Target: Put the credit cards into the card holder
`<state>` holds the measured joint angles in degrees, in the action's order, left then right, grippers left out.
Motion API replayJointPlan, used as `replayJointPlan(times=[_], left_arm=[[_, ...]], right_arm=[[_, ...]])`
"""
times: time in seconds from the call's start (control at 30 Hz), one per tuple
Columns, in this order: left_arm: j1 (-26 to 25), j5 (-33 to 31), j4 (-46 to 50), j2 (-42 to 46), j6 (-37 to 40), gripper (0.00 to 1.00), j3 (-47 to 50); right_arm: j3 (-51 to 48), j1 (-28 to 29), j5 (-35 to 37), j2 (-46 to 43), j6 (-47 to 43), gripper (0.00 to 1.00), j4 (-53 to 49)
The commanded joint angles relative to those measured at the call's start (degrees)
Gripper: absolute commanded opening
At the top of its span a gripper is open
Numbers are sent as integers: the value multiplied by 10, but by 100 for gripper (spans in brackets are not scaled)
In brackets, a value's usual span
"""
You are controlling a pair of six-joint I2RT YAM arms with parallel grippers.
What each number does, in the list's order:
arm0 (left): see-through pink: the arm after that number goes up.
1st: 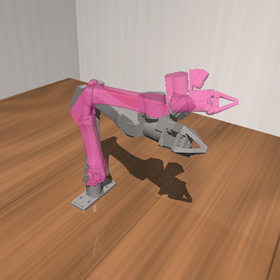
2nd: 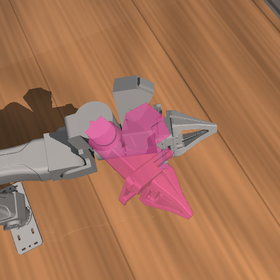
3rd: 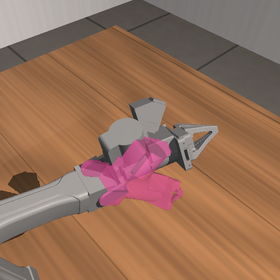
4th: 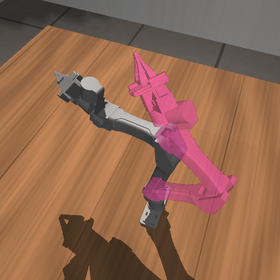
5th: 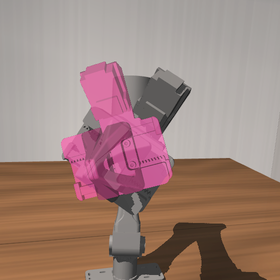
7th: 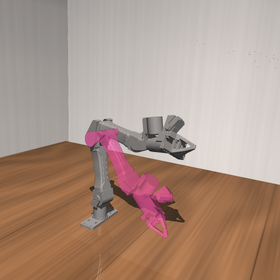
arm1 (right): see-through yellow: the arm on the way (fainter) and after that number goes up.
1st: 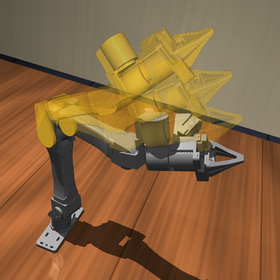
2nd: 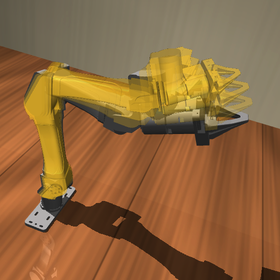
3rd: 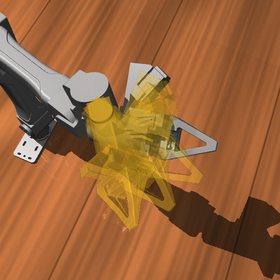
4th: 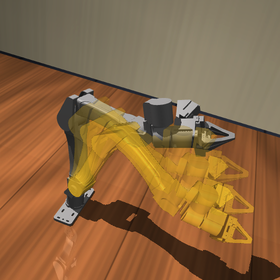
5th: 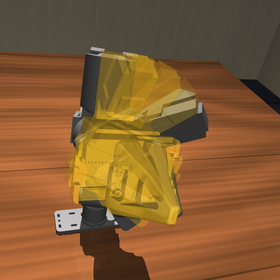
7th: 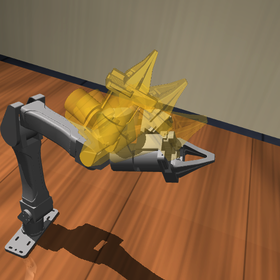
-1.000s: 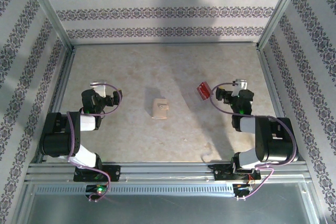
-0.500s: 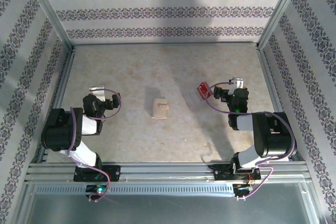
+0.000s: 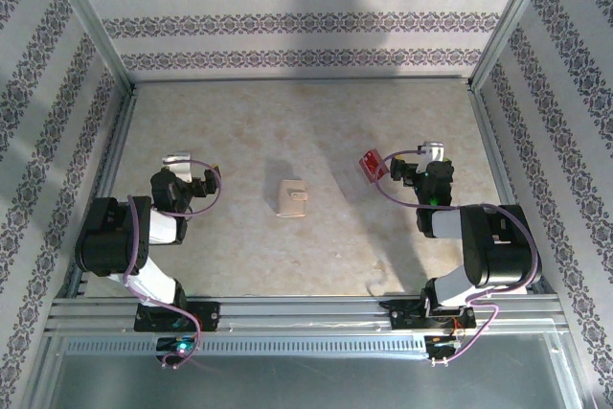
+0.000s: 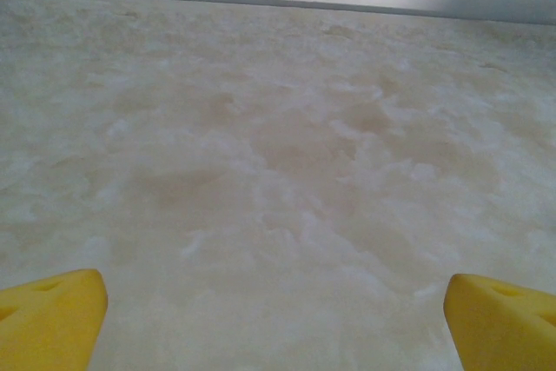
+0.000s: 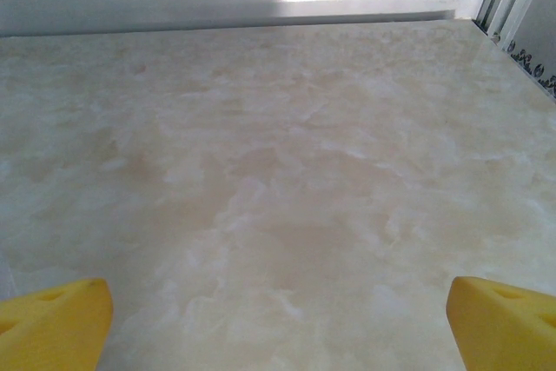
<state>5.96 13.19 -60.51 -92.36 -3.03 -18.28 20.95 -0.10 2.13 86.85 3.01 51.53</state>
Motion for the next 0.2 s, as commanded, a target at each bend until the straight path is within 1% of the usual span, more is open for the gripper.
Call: replayJointPlan(times=[0.0,0.1,0.17], left_arm=[[-6,-10,-17,2,1,99,-4],[-6,-7,-24,4,1,99,1],[-7,10,-68,4,9,99,23]], right_arm=[[6,4,7,0,-4,98,11],[6,4,7,0,-5,98,11],[6,4,7,1,-5,98,11]])
